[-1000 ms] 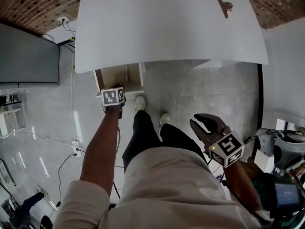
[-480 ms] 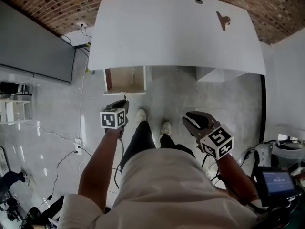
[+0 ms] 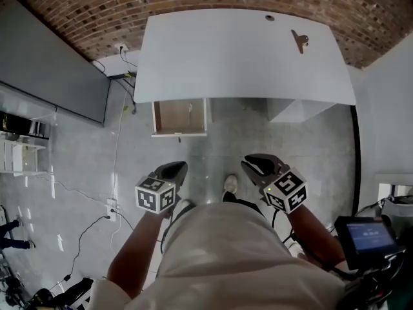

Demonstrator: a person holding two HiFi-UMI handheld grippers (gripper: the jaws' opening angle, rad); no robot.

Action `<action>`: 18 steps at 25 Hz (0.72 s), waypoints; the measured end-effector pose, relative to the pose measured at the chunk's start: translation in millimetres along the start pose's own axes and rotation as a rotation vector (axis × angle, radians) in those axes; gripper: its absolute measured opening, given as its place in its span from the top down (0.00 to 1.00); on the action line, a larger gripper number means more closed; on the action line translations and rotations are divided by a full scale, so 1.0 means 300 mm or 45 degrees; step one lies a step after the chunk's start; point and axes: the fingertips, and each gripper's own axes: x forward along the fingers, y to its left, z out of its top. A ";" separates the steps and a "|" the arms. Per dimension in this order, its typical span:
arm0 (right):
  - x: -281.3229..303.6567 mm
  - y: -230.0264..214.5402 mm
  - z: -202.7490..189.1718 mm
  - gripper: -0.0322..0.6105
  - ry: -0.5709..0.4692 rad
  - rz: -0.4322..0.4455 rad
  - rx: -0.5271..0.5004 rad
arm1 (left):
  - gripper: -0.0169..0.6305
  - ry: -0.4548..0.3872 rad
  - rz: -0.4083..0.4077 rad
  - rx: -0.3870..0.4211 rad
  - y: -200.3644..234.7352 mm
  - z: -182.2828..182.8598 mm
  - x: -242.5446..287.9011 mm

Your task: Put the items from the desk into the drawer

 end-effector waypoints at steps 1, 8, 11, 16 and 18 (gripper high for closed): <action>0.011 0.027 0.002 0.85 0.002 -0.004 -0.002 | 0.96 -0.018 -0.021 0.007 -0.013 0.006 -0.040; 0.102 0.280 0.030 0.85 0.006 -0.019 -0.044 | 0.96 -0.098 -0.145 0.115 -0.056 0.004 -0.331; 0.135 0.381 0.041 0.85 0.011 -0.036 -0.055 | 0.96 -0.088 -0.189 0.175 -0.063 -0.032 -0.424; 0.201 0.565 0.068 0.85 0.027 -0.061 -0.160 | 0.96 -0.079 -0.260 0.227 -0.057 -0.105 -0.571; 0.223 0.620 0.074 0.85 0.022 -0.057 -0.173 | 0.96 -0.082 -0.275 0.226 -0.052 -0.126 -0.609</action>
